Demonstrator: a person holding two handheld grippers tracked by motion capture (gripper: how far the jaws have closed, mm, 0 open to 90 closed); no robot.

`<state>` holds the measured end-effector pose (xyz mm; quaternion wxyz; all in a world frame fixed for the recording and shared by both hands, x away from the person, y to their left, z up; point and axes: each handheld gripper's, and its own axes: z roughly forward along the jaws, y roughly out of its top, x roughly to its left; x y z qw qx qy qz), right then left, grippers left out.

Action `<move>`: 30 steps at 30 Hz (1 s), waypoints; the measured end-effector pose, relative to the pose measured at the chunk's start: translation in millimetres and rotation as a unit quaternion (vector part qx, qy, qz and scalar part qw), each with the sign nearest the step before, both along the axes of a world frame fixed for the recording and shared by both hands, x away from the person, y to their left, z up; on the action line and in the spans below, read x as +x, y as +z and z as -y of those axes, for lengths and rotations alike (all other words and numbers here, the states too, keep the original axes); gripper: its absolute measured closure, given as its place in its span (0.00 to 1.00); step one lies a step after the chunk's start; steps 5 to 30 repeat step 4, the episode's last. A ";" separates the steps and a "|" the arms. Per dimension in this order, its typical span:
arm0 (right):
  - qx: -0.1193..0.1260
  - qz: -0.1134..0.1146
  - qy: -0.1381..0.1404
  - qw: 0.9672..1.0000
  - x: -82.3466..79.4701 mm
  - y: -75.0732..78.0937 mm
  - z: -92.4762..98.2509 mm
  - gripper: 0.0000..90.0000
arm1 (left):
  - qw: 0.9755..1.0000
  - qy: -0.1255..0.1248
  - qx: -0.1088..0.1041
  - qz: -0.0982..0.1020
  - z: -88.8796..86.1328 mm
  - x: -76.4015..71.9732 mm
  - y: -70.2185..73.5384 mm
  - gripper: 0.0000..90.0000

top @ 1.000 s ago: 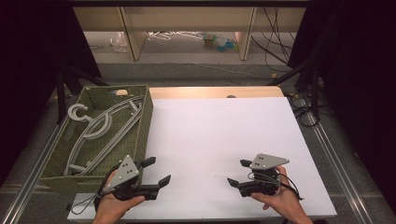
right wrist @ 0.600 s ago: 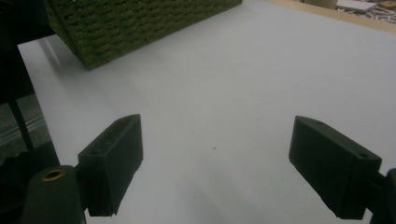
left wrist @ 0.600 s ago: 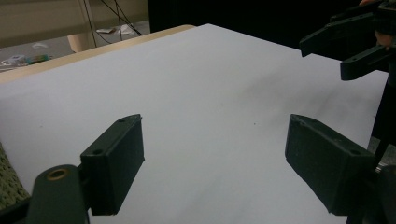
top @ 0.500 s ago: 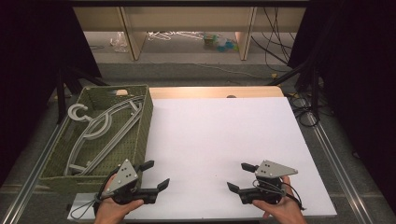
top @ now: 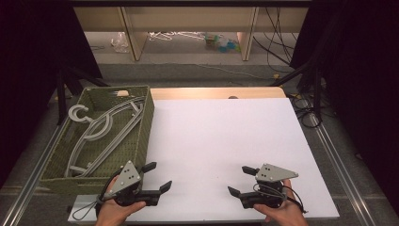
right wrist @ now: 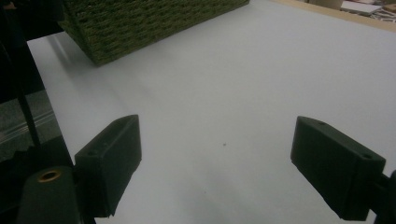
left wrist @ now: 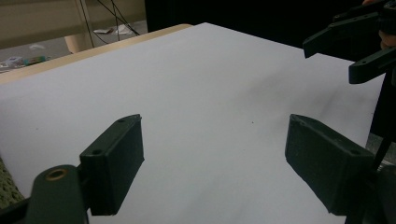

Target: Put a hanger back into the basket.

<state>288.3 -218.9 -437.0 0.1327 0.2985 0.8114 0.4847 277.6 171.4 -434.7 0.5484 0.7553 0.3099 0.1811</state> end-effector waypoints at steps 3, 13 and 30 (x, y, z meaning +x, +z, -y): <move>-0.001 0.000 0.000 1.000 0.0 -0.2 -0.1 0.19 | 1.000 -0.002 0.001 0.000 0.2 0.0 0.0 0.22; -0.001 -0.001 0.000 1.000 0.1 -0.3 -0.1 0.19 | 1.000 0.000 -0.003 -0.004 0.6 -0.5 -0.3 0.22; -0.001 -0.001 0.000 1.000 0.1 -0.3 -0.1 0.19 | 1.000 0.000 -0.003 -0.004 0.6 -0.5 -0.3 0.22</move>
